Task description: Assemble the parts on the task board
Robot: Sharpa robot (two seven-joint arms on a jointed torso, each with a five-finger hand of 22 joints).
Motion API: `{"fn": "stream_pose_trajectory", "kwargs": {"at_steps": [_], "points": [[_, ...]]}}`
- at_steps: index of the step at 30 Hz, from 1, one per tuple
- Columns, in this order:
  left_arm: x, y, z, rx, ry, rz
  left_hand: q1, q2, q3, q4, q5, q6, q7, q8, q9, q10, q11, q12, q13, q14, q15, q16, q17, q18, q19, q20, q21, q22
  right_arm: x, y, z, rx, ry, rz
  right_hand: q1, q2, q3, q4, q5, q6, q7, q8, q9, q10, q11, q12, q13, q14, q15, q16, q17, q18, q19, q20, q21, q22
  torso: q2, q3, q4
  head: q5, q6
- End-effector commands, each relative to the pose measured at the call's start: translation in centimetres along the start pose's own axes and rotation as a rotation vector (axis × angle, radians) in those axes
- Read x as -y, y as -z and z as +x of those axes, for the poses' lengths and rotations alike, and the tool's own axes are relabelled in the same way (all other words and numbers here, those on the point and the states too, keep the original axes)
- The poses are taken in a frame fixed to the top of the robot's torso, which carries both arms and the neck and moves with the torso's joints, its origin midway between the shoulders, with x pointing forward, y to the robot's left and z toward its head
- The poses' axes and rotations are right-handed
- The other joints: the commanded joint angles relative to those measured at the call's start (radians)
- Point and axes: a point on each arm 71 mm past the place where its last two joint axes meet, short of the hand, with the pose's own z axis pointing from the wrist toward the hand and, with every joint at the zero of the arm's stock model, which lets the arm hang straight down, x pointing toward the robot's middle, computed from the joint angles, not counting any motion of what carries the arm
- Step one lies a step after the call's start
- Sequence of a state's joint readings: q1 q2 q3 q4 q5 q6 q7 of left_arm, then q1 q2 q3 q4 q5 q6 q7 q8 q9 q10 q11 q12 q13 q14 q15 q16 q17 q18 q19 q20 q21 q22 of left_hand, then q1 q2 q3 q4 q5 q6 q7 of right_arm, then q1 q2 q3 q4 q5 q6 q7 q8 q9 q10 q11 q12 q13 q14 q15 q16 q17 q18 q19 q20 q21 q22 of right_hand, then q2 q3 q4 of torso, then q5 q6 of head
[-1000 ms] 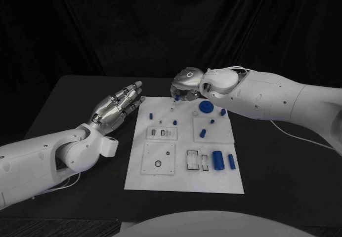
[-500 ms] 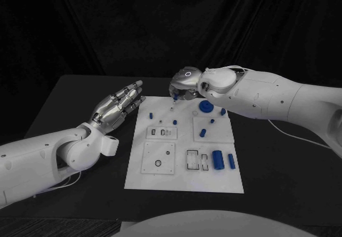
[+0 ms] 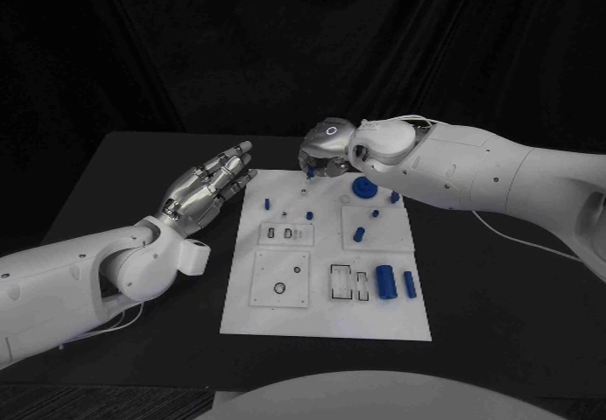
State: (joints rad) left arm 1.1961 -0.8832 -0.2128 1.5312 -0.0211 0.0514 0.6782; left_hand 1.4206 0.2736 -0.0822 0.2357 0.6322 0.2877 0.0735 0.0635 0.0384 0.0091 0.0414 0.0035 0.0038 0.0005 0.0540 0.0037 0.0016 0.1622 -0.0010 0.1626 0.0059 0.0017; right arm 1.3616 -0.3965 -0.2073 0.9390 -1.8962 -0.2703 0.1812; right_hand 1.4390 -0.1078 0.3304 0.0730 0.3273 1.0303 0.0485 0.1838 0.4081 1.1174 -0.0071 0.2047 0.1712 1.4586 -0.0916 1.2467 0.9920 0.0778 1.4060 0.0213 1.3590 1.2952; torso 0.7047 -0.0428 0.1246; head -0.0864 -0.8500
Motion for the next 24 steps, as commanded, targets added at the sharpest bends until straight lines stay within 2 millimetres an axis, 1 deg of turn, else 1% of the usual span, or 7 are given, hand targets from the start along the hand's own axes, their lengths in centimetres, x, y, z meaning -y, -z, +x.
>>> {"fn": "stream_pose_trajectory", "kwargs": {"at_steps": [1, 7, 8, 20, 24], "points": [[0.93, -0.1, 0.18, -0.013, 0.007, 0.12, 0.007, -0.004, 0.005, 0.0, 0.005, 0.004, 0.005, 0.003, 0.001, 0.001, 0.005, 0.003, 0.001, -0.001, 0.005, -0.004, -0.002, 0.017, 0.001, 0.007, -0.006, -0.002, 0.02, -0.03, 0.45, -0.032, 0.022, 0.022, -0.008, -0.005, 0.005, -0.001, -0.004, -0.01, -0.001, -0.007, -0.001, -0.002, 0.003, -0.007, 0.0, -0.005, 0.004, -0.006, -0.002, -0.005, -0.006, 0.003, -0.006, -0.001, 0.0, -0.001, -0.001, -0.001, -0.002], [0.92, -0.11, 0.17, -0.014, 0.008, 0.119, 0.007, -0.004, 0.006, 0.0, 0.005, 0.003, 0.005, 0.003, 0.001, 0.001, 0.005, 0.003, 0.001, -0.001, 0.006, -0.004, -0.002, 0.017, 0.001, 0.008, -0.006, -0.002, -0.25, -0.19, 0.62, -0.034, 0.025, 0.017, -0.01, -0.005, 0.005, 0.001, -0.008, -0.012, -0.001, -0.01, -0.001, -0.003, 0.003, -0.011, -0.001, -0.007, 0.005, -0.006, -0.001, -0.005, -0.007, 0.004, -0.006, 0.0, 0.0, -0.001, -0.0023, 0.001, -0.005], [0.92, -0.11, 0.17, -0.014, 0.008, 0.119, 0.007, -0.004, 0.006, 0.0, 0.005, 0.003, 0.005, 0.003, 0.001, 0.001, 0.005, 0.003, 0.001, -0.001, 0.006, -0.004, -0.002, 0.017, 0.001, 0.008, -0.006, -0.002, -0.3, -0.21, 0.63, -0.032, 0.025, 0.015, -0.01, -0.005, 0.005, 0.001, -0.008, -0.012, -0.001, -0.01, -0.001, -0.003, 0.003, -0.011, -0.001, -0.007, 0.005, -0.006, -0.001, -0.005, -0.007, 0.004, -0.006, 0.0, 0.0, -0.0015, -0.0031, 0.001, -0.006], [0.91, -0.1, 0.14, -0.014, 0.008, 0.117, 0.007, -0.003, 0.008, -0.001, 0.005, 0.007, 0.007, 0.004, 0.001, 0.001, 0.007, 0.003, 0.001, -0.001, 0.008, -0.004, -0.002, 0.017, 0.001, 0.01, -0.006, -0.002, -0.61, -0.45, 0.7, -0.026, 0.026, 0.01, -0.012, -0.004, 0.006, 0.001, -0.01, -0.015, -0.001, -0.013, -0.002, -0.001, 0.002, -0.013, 0.0, -0.006, 0.005, -0.002, 0.006, -0.005, -0.006, 0.004, -0.004, 0.003, 0.0, 0.0, -0.0024, -0.001, -0.009], [0.9, -0.1, 0.11, -0.013, 0.008, 0.116, 0.007, -0.003, 0.009, -0.001, 0.005, 0.01, 0.008, 0.005, 0.002, 0.001, 0.008, 0.003, 0.001, -0.001, 0.008, -0.004, -0.002, 0.017, 0.001, 0.011, -0.006, -0.002, -0.69, -0.48, 0.76, -0.032, 0.024, 0.009, -0.012, -0.004, 0.006, 0.001, -0.01, -0.017, -0.001, -0.015, -0.002, -0.001, 0.003, -0.014, 0.0, -0.007, 0.005, -0.003, 0.004, -0.005, -0.007, 0.004, -0.005, 0.002, -0.001, -0.0007, -0.0018, -0.003, -0.009]]}}
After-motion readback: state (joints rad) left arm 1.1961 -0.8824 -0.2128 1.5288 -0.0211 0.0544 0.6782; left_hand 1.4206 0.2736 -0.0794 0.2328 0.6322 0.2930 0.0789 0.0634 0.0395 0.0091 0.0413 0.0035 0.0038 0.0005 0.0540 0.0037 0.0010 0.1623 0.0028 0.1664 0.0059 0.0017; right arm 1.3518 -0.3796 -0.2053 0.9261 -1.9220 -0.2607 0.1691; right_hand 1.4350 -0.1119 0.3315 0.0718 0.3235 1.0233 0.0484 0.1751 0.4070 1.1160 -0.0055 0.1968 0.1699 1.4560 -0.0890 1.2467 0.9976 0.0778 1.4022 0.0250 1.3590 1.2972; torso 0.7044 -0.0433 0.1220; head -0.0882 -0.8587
